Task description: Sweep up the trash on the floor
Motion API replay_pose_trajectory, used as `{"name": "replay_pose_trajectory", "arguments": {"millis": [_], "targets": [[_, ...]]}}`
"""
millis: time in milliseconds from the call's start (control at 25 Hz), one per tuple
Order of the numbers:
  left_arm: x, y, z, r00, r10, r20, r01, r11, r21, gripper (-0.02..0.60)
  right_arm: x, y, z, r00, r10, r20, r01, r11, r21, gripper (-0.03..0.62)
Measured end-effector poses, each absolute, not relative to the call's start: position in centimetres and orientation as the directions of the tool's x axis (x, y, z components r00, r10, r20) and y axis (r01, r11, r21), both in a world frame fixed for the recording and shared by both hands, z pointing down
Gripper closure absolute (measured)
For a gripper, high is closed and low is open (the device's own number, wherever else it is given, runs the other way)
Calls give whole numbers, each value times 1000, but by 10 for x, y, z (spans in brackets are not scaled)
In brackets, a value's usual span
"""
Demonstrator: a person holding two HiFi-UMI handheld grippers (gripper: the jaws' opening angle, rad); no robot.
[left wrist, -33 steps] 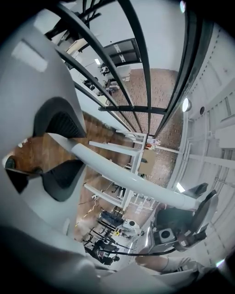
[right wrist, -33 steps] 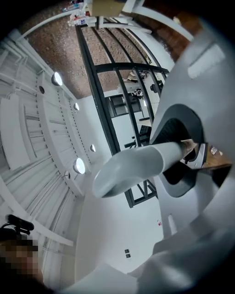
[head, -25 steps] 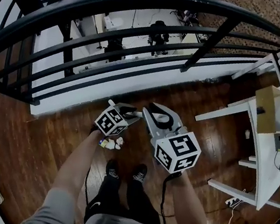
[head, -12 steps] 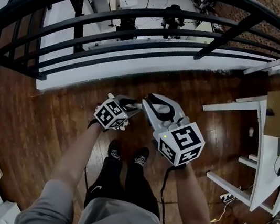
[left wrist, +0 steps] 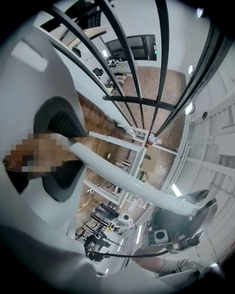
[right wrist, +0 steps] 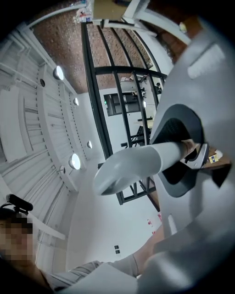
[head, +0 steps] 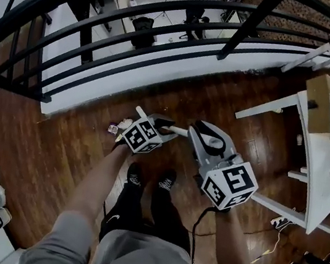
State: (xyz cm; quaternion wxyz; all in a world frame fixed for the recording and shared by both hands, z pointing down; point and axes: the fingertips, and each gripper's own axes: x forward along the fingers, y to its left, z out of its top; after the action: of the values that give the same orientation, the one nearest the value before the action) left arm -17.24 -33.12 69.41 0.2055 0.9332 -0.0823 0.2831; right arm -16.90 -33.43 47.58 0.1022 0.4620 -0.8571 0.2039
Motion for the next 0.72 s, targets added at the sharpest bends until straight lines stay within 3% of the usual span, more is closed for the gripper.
{"name": "replay_pose_trajectory", "arguments": {"millis": [320, 520, 720], "targets": [[-107, -238, 716, 809, 225, 544, -12, -918, 397, 425, -109, -256, 494, -320, -860, 398, -939, 232, -254, 525], [-114, -183, 733, 758, 362, 543, 129, -899, 419, 423, -98, -202, 514, -159, -898, 409, -949, 24, -316, 525], [-145, -163, 744, 692, 403, 598, 175, -898, 403, 422, -118, -171, 529, -130, -902, 412, -931, -32, -364, 525]]}}
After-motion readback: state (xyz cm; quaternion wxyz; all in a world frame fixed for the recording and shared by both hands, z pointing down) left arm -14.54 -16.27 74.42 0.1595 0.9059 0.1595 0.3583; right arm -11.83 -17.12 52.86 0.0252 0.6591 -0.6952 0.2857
